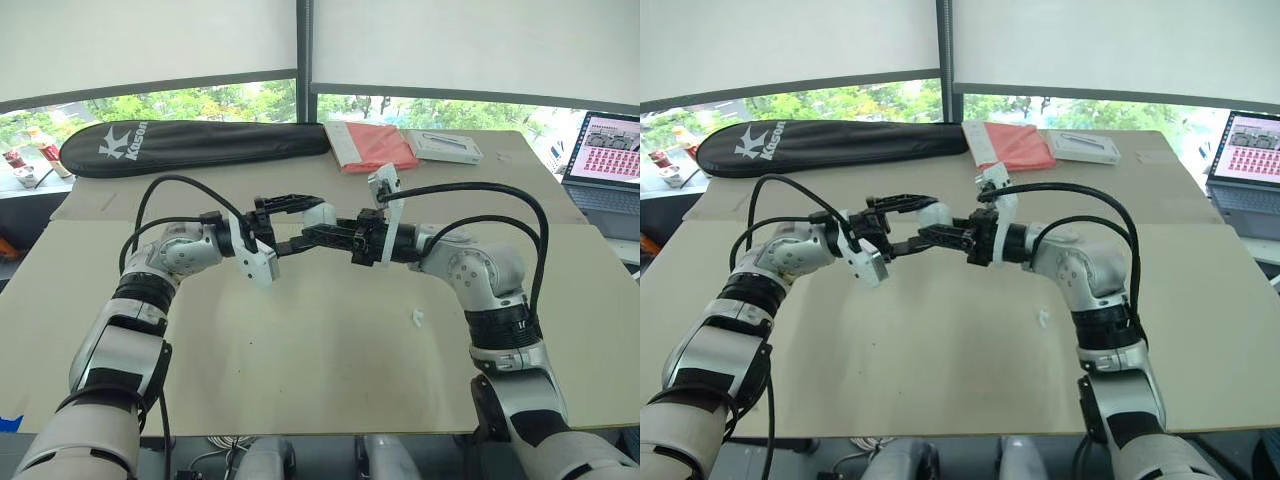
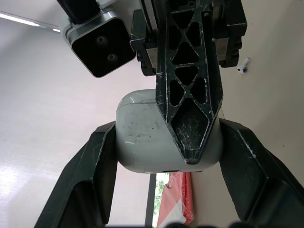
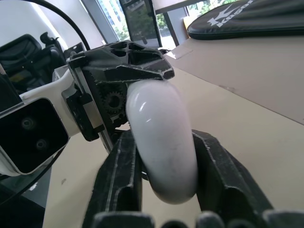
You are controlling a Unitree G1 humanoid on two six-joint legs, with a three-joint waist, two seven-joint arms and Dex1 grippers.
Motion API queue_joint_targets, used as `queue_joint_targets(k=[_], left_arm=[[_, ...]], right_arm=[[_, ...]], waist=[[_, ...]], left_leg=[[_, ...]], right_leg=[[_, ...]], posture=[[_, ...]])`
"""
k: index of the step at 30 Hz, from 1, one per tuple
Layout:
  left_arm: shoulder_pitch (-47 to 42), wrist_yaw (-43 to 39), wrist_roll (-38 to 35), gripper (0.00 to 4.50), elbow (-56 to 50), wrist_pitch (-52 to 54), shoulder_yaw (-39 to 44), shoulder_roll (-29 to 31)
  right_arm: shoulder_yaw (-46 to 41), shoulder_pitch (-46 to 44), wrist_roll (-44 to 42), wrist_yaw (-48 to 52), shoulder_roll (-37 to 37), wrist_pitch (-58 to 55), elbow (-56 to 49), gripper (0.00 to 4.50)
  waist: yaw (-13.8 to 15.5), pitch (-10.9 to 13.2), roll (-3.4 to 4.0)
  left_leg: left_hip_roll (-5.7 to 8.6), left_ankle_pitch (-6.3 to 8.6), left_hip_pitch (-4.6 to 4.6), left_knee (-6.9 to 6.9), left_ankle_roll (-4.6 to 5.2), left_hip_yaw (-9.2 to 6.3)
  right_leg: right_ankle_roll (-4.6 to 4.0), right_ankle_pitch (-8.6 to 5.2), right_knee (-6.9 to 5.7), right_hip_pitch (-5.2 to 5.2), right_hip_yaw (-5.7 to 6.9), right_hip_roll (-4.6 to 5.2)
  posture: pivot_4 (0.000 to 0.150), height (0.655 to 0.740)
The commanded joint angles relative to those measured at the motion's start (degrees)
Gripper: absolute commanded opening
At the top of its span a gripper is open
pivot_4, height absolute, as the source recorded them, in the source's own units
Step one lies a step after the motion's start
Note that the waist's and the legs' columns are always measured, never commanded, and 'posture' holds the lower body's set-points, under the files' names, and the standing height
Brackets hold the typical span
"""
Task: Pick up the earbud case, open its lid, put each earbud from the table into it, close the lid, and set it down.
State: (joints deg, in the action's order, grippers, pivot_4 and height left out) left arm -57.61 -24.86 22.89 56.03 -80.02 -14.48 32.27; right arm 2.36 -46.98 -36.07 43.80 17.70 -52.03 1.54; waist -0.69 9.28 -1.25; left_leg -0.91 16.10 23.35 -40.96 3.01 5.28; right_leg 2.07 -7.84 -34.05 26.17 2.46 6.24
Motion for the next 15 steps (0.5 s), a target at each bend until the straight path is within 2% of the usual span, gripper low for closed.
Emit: queue_joint_targets(k=[1,5,7,9,12,15], left_arm=[[-1.97,1.88,0.65,2.57,-0.84,-1.43,-0.07,0.34],[-1.68,2.7,1.83,2.57,-1.11,-2.03,-0.72,0.59],[-1.69,2.84,1.81,3.7,-0.83,-1.91,-1.07,0.71],[-1.76,3.7,2.44,4.46,-0.73,-1.75,-0.79,0.82],[-1.83,3.87,1.38,4.49,-0.48,-1.99,-1.02,1.12],[-1.49,-0.28,-4.76,4.49,-0.23,-0.71,-3.5,1.41]], right_arm=[[-1.08,-1.43,-0.6,0.32,0.21,0.53,-0.89,0.94],[-1.33,-1.2,-0.36,0.27,0.14,0.65,-1.04,0.94],[-1.73,-1.04,0.1,0.08,0.16,0.99,-0.84,0.93],[-2.19,-0.55,0.79,-0.48,0.32,1.66,-0.12,0.81],[-3.43,0.75,1.92,-2.8,0.27,2.77,1.28,0.81],[-4.14,1.85,4.49,-5.87,0.59,5.31,3.09,0.81]], waist=[[0.0,0.0,0.0],[-0.01,0.0,0.0],[0.01,0.0,0.0],[0.02,0.0,0.0],[0.02,0.0,0.0],[0.0,0.0,0.0]], left_leg=[[0.0,0.0,0.0,0.0,0.0,0.01],[0.0,0.0,0.01,0.0,0.0,0.01],[0.0,0.0,0.01,0.0,0.0,0.01],[0.0,0.0,0.01,0.0,0.0,0.02],[0.0,0.0,0.0,0.0,0.0,0.01],[0.0,0.0,0.0,0.01,-0.01,0.02]], right_leg=[[0.0,0.0,0.0,0.0,0.0,0.0],[0.0,0.0,0.0,0.0,0.0,0.0],[0.0,0.0,0.0,0.0,0.0,0.0],[0.0,0.0,0.0,0.0,0.01,0.0],[0.0,0.0,0.0,0.0,0.01,0.0],[0.0,0.0,0.0,0.0,0.01,0.0]], posture=[[0.15,0.74],[0.15,0.74],[0.15,0.74],[0.15,0.74],[0.15,0.74],[0.15,0.74]])
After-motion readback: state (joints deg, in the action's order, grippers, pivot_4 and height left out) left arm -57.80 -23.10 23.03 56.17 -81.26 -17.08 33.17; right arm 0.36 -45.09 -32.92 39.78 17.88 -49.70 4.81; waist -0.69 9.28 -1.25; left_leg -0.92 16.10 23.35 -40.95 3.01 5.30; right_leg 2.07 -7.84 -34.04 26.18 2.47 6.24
